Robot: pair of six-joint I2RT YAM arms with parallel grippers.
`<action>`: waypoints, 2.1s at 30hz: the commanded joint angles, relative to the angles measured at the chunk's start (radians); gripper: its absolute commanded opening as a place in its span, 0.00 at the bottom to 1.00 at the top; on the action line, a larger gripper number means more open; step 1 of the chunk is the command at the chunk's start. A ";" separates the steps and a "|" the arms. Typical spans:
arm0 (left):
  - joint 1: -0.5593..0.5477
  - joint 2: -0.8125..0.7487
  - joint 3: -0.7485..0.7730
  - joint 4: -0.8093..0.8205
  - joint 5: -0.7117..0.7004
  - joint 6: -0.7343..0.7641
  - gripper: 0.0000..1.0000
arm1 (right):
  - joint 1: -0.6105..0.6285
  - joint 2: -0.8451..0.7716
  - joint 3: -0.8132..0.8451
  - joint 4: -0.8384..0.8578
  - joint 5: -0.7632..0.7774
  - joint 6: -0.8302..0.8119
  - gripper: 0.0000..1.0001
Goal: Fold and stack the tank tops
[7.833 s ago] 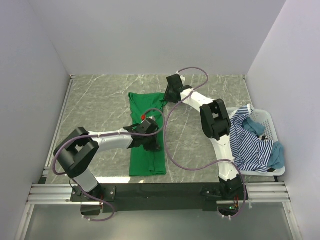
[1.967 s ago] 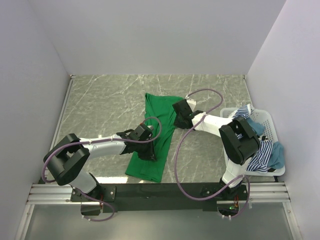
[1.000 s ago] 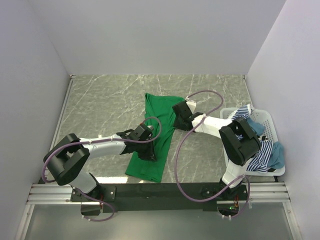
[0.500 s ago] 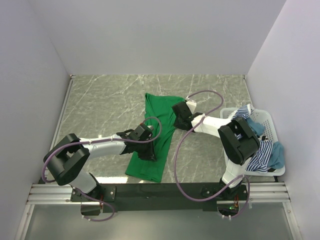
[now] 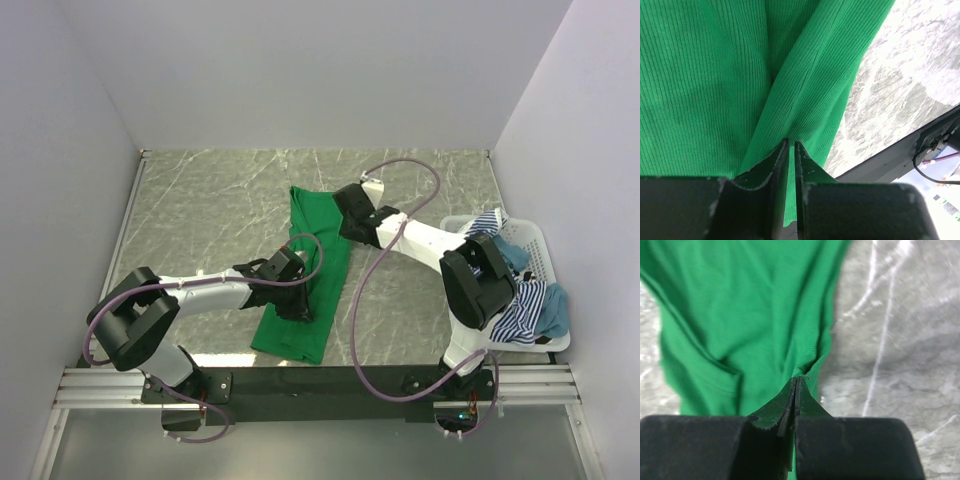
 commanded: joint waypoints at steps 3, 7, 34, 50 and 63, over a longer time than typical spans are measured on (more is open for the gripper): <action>0.003 -0.044 -0.003 0.011 -0.004 0.017 0.15 | 0.032 0.074 0.138 -0.047 0.057 -0.031 0.00; 0.003 -0.063 -0.004 0.000 -0.022 0.009 0.15 | 0.049 0.138 0.240 -0.077 0.061 -0.045 0.00; -0.009 -0.251 -0.058 -0.181 -0.096 0.006 0.50 | 0.066 0.167 0.233 -0.063 0.054 -0.048 0.00; -0.064 -0.202 -0.018 -0.204 -0.139 -0.005 0.15 | 0.063 0.140 0.213 -0.049 0.054 -0.042 0.00; -0.090 -0.290 0.072 -0.278 -0.122 -0.031 0.01 | 0.018 0.104 0.184 -0.040 0.054 -0.049 0.00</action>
